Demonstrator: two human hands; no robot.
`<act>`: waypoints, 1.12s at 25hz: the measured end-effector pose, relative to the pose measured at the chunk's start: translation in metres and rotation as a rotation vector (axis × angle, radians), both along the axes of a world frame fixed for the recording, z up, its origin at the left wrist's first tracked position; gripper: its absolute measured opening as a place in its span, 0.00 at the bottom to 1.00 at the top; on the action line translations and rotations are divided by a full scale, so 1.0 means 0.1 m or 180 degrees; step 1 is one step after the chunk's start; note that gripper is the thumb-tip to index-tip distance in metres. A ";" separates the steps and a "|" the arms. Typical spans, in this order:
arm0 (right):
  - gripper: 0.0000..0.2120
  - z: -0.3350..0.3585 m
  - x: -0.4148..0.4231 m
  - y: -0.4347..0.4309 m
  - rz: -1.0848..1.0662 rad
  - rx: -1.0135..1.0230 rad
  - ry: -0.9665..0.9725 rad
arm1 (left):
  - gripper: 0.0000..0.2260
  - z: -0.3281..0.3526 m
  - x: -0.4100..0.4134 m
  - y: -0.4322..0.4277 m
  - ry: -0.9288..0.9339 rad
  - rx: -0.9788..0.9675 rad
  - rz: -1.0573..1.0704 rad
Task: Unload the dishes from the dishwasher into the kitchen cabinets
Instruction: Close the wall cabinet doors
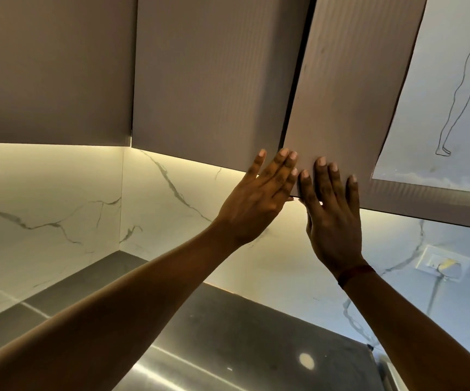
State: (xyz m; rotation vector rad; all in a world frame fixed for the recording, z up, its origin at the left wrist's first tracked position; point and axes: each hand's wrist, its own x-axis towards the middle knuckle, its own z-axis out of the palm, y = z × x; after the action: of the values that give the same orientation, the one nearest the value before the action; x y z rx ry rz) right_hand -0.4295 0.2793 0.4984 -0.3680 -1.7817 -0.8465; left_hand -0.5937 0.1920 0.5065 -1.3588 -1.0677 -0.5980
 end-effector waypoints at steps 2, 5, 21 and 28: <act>0.27 -0.02 -0.08 0.17 -0.0106 0.0230 -0.0018 | 0.30 0.00 -0.08 0.12 0.0002 -0.0095 0.0045; 0.23 -0.01 -0.16 0.46 -0.0206 0.0272 -0.0180 | 0.30 0.02 -0.18 0.33 -0.0078 -0.0318 0.0060; 0.24 0.00 -0.43 1.00 -0.0241 0.0231 -0.0056 | 0.27 0.00 -0.53 1.11 -0.0226 -0.0311 -0.0422; 0.28 0.02 -0.77 0.65 -0.0186 -0.0098 0.0093 | 0.24 0.01 -0.77 0.84 -0.1154 -0.0218 -0.1044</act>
State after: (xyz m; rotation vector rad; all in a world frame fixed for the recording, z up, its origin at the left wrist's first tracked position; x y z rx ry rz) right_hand -0.5062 0.3443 0.5000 -0.4524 -1.7657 -0.8511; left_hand -0.6712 0.2764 0.5074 -1.5354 -1.1667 -1.0900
